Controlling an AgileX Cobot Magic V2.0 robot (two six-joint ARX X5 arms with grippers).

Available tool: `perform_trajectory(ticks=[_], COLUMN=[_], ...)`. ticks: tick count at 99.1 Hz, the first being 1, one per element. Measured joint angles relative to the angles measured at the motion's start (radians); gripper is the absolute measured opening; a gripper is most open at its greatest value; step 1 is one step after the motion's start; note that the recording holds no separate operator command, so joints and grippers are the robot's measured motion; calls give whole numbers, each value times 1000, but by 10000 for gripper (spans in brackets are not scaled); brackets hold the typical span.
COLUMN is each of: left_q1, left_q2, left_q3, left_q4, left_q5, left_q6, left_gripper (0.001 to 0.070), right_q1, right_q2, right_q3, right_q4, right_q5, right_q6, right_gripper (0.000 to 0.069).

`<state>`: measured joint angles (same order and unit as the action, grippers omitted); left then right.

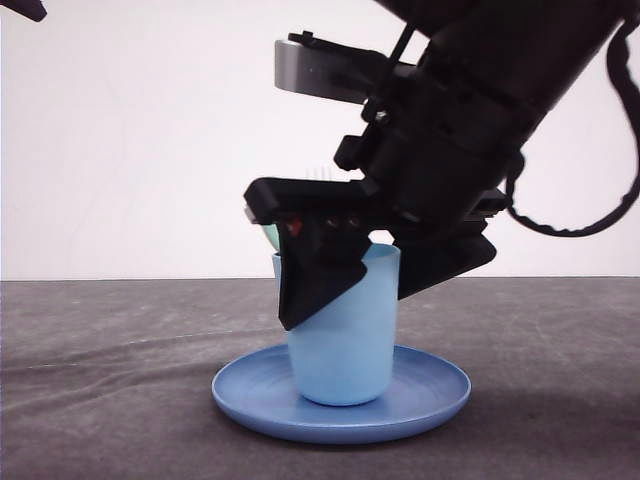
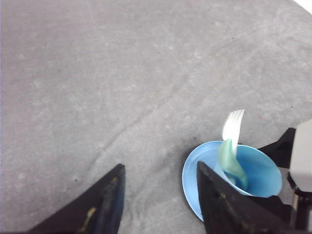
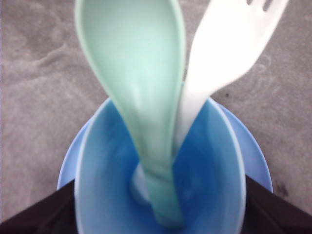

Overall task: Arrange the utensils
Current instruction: 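Lower the cup onto the plate center and open the right gripper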

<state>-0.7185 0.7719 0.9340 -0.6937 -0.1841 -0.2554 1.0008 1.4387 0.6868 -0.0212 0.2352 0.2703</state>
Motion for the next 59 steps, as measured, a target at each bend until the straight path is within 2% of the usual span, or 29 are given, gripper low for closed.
perform_trajectory(ticks=[26,42,59], left_q1=[0,0,0], left_q2=[0,0,0], left_q3=[0,0,0], left_q4=[-9,-12,-13], left_q5=[0,0,0], left_q6=[0,0,0], left_gripper=[275,275,275], right_q1=[0,0,6], right_q2=[11,11,-11], right_q3=[0,0,0], right_q4=[16,-13,-61], right_q5=[3,0,-26], right_q6=[20,46,53], right_gripper=[424,544,570])
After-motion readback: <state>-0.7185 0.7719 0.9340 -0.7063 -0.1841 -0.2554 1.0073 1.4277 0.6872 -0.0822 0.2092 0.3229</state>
